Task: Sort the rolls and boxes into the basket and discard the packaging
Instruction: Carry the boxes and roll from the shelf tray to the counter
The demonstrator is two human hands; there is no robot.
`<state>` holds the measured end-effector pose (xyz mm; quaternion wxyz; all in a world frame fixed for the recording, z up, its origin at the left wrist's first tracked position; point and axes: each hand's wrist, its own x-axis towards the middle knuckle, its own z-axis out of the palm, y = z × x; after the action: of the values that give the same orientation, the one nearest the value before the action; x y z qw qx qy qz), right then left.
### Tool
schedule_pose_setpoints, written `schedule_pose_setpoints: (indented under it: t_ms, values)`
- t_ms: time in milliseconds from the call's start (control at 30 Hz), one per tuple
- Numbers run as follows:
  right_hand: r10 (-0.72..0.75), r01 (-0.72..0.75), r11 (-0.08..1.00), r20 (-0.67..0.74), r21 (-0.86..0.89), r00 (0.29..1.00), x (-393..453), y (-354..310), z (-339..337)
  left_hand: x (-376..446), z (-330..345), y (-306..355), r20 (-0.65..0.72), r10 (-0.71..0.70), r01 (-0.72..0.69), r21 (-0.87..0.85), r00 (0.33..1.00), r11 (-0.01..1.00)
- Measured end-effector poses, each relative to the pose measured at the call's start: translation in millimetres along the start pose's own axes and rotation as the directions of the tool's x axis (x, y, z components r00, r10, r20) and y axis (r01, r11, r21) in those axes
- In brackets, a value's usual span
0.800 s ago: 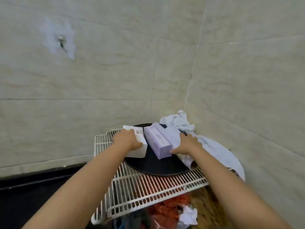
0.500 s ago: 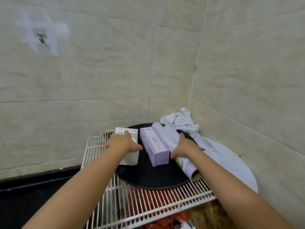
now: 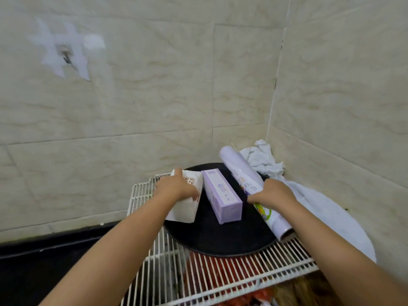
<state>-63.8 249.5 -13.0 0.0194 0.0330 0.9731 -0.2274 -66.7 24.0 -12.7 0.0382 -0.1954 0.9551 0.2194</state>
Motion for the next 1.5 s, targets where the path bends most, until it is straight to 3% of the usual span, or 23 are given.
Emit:
schedule_pose_setpoints:
  t_ms: [133, 300, 467, 600, 767, 900, 1033, 1167, 1300, 1500]
  values:
    - [-0.150, 0.151, 0.988, -0.108, 0.007, 0.983, -8, -34, -28, -11, -33, 0, -0.195, 0.054, -0.060, -0.022, 0.979, 0.998]
    - [-0.395, 0.396, 0.918, -0.018, 0.005, 0.918, -27, -93, -21, -35, -61, -39, -0.327, -0.059, 0.005, -0.163, 0.943, 0.987]
    - [-0.557, 0.550, 0.830, 0.117, 0.086, 0.822, -58, -153, 29, -76, -71, -123, -0.370, -0.263, 0.204, -0.192, 0.891, 0.960]
    - [-0.666, 0.642, 0.746, 0.221, 0.178, 0.713, -101, -216, 73, -125, -88, -207, -0.413, -0.459, 0.396, -0.232, 0.787, 0.888]
    - [-0.719, 0.686, 0.690, 0.323, 0.229, 0.615, -175, -279, 138, -187, -96, -302, -0.435, -0.547, 0.555, -0.121, 0.716, 0.823]
    - [-0.683, 0.649, 0.725, 0.372, 0.233, 0.629, -227, -313, 203, -217, -91, -378, -0.389, -0.562, 0.572, -0.102, 0.730, 0.814]
    - [-0.601, 0.556, 0.797, 0.404, 0.235, 0.690, -268, -334, 268, -233, -82, -450, -0.325, -0.539, 0.554, -0.055, 0.777, 0.831]
    - [-0.496, 0.473, 0.864, 0.457, 0.175, 0.738, -295, -337, 321, -239, -68, -512, -0.169, -0.593, 0.591, -0.068, 0.787, 0.804]
    - [-0.400, 0.417, 0.906, 0.465, 0.070, 0.790, -295, -337, 359, -226, -58, -562, -0.060, -0.630, 0.624, -0.095, 0.774, 0.776]
    - [-0.309, 0.368, 0.928, 0.449, -0.049, 0.839, -259, -360, 408, -156, -57, -603, -0.043, -0.605, 0.599, -0.101, 0.795, 0.795]
